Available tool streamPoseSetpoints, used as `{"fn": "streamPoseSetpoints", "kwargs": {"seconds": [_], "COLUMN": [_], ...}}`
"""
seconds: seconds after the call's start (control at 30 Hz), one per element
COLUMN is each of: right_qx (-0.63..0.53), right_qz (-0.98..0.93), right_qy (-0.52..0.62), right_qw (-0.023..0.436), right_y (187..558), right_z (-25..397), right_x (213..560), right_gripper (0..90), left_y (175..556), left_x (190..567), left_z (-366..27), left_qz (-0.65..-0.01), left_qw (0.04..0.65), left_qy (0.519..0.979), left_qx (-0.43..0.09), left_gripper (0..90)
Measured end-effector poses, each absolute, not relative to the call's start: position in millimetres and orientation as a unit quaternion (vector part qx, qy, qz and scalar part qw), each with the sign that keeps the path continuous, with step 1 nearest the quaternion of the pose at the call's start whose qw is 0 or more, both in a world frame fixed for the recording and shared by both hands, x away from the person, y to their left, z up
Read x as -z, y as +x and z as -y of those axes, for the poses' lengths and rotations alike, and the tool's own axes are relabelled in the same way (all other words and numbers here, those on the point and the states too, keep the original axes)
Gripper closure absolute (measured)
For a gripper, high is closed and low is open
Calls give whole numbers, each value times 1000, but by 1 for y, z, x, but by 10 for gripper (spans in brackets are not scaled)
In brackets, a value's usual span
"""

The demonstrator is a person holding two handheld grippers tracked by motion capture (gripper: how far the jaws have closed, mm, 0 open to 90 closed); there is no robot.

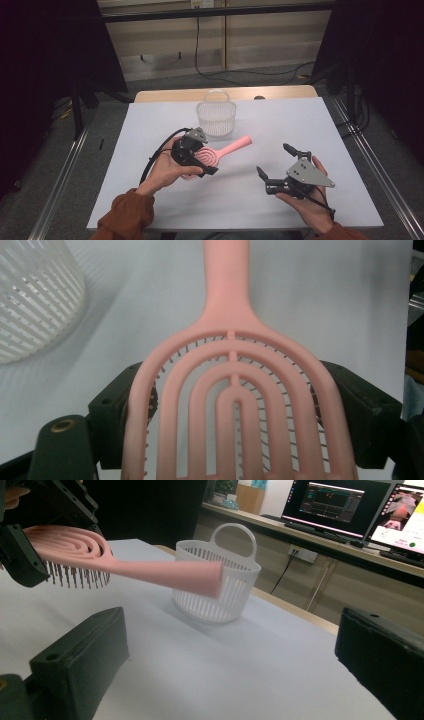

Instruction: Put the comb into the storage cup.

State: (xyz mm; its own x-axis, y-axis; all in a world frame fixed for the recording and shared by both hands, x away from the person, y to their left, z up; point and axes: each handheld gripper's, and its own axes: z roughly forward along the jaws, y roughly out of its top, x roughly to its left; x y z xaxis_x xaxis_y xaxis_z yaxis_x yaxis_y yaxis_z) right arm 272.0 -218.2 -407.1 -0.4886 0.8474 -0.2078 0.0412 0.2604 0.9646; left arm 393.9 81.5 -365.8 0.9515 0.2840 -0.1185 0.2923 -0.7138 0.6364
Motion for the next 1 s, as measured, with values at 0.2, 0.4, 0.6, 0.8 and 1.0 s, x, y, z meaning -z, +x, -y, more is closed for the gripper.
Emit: {"fn": "streamPoseSetpoints", "kwargs": {"seconds": [0.2,0.4,0.6,0.8,1.0], "right_qx": [-501,-486,-476,-456,-438], "right_qz": [-704,-718,-730,-741,-751], "right_qy": [295,261,247,221,200], "right_qw": [407,424,425,440,452], "right_y": [279,285,289,290,290], "right_z": [204,190,184,181,177], "right_x": [402,399,406,407,402], "right_gripper": [2,12,15,31,37], "left_y": [391,389,389,387,385], "left_x": [363,361,364,360,356], "left_z": [-78,-74,-71,-62,-54], "left_qz": [-146,-135,-133,-121,-112], "left_qw": [342,334,327,323,325], "left_qy": [928,933,935,939,939], "left_qx": [6,12,16,20,24], "left_gripper": [199,199,199,199,199]}}
